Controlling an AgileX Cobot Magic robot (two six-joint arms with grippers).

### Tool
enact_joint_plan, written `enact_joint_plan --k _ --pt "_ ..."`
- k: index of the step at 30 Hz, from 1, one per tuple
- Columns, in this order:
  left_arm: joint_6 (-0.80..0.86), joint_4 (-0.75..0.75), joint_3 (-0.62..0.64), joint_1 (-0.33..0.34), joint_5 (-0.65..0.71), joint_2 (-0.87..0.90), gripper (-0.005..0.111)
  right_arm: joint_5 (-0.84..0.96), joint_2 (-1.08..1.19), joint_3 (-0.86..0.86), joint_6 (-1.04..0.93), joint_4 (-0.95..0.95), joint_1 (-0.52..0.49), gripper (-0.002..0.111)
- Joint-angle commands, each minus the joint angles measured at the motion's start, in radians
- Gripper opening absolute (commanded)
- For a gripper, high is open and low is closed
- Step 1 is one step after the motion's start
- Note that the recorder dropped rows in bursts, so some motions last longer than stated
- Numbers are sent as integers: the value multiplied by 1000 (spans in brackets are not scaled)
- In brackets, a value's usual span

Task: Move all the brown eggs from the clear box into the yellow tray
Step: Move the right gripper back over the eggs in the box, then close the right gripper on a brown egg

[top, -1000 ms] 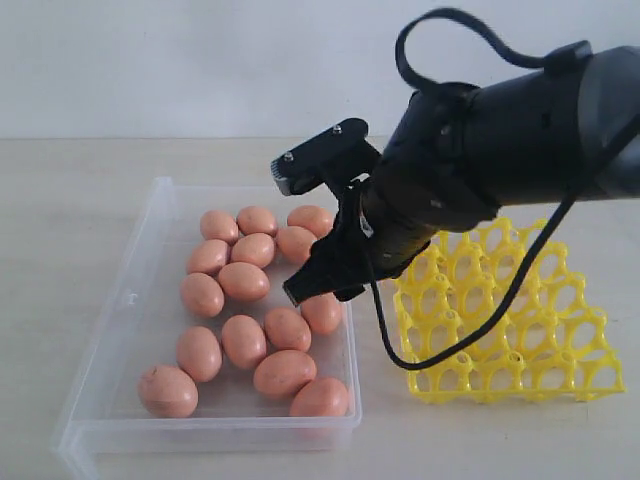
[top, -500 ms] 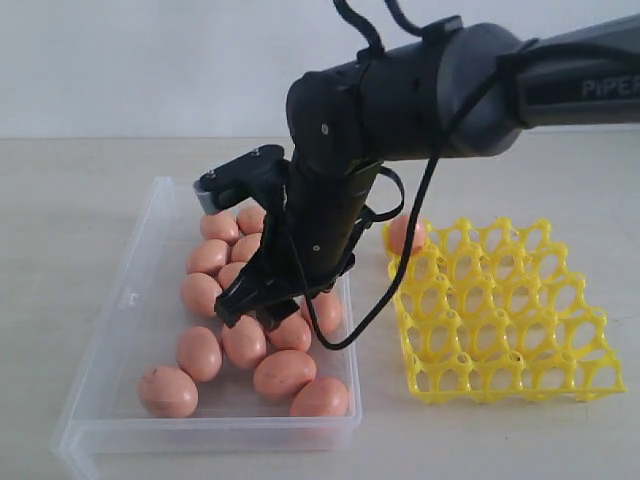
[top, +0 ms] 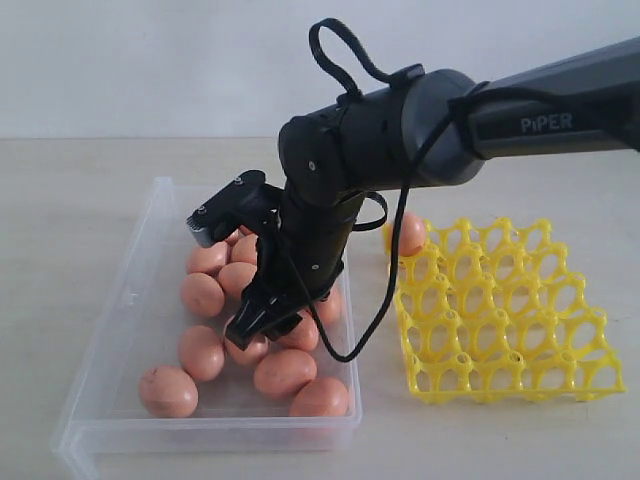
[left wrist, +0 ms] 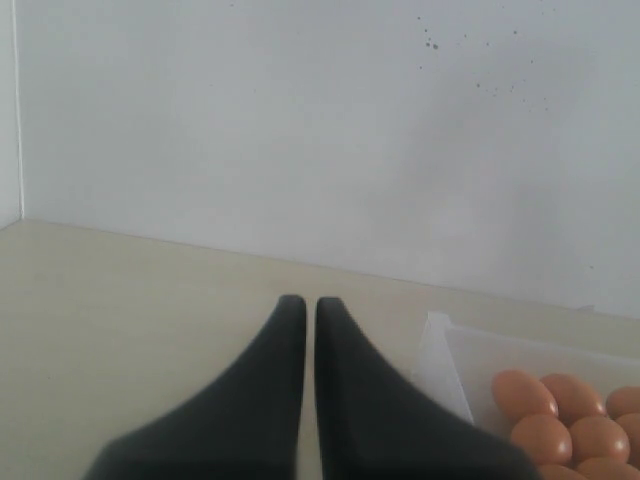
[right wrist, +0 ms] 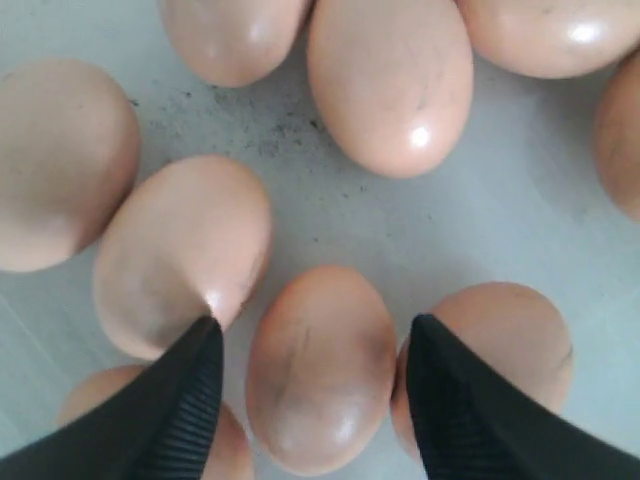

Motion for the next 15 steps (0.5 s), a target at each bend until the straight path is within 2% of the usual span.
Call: enact_joint_plan --k 1,15 --pt "-9 -9 3 -2 -1 -2 4 -8 0 -4 -40 -10 0 50" --pt "-9 -9 3 -2 -3 -2 4 0 80 -7 -55 -9 0 50"
